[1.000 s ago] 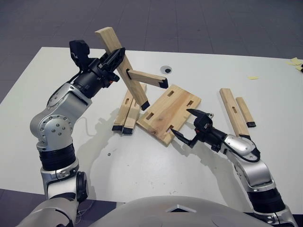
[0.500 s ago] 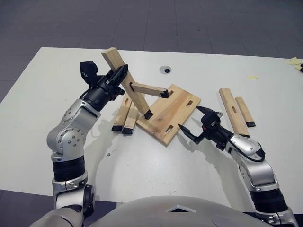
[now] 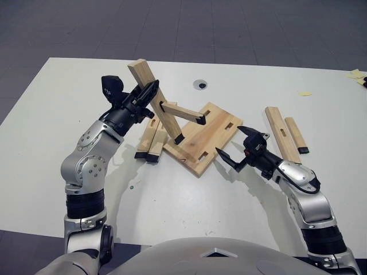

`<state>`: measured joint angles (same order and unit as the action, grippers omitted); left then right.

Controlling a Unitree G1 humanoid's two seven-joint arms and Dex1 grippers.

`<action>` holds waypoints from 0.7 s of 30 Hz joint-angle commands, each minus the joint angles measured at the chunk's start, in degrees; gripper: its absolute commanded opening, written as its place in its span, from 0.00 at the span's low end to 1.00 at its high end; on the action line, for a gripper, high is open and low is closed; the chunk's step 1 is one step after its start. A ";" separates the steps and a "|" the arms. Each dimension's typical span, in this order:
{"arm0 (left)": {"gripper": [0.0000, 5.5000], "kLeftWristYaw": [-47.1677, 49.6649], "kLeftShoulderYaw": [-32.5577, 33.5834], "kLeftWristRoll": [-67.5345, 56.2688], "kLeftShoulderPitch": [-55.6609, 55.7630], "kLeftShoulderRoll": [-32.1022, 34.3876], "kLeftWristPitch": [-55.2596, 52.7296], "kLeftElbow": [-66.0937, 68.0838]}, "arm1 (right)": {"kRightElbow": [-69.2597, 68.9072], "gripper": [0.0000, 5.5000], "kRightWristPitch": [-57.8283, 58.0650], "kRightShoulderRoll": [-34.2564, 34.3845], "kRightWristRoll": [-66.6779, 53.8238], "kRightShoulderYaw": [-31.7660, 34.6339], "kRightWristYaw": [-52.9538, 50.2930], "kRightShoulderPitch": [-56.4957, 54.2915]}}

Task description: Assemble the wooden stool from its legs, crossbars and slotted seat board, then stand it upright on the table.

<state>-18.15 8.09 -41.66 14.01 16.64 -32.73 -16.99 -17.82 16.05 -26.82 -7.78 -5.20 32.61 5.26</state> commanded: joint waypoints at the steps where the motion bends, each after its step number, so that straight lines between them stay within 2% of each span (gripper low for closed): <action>1: 0.19 0.89 -2.99 3.90 -3.71 -0.61 0.11 -0.95 | -0.17 0.98 0.01 0.05 0.54 -0.06 -0.45 -0.59; 5: 0.19 0.54 -4.49 4.58 -9.32 -0.56 0.62 -3.76 | -0.34 0.98 -0.02 0.07 0.62 -0.04 -0.66 -0.62; 11: 0.19 -2.17 -8.32 8.42 -17.31 3.00 3.33 -10.42 | -0.14 0.98 0.00 -0.30 0.65 0.47 -0.79 -1.13; 21: 0.19 -0.50 -14.80 14.43 -16.18 2.64 3.08 -8.06 | 0.08 0.98 -0.13 -0.02 1.06 0.68 -1.28 -1.74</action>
<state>-19.60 -2.86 -30.46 -0.01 18.96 -23.80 -29.82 -17.83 15.86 -26.78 -6.89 -4.98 31.43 4.36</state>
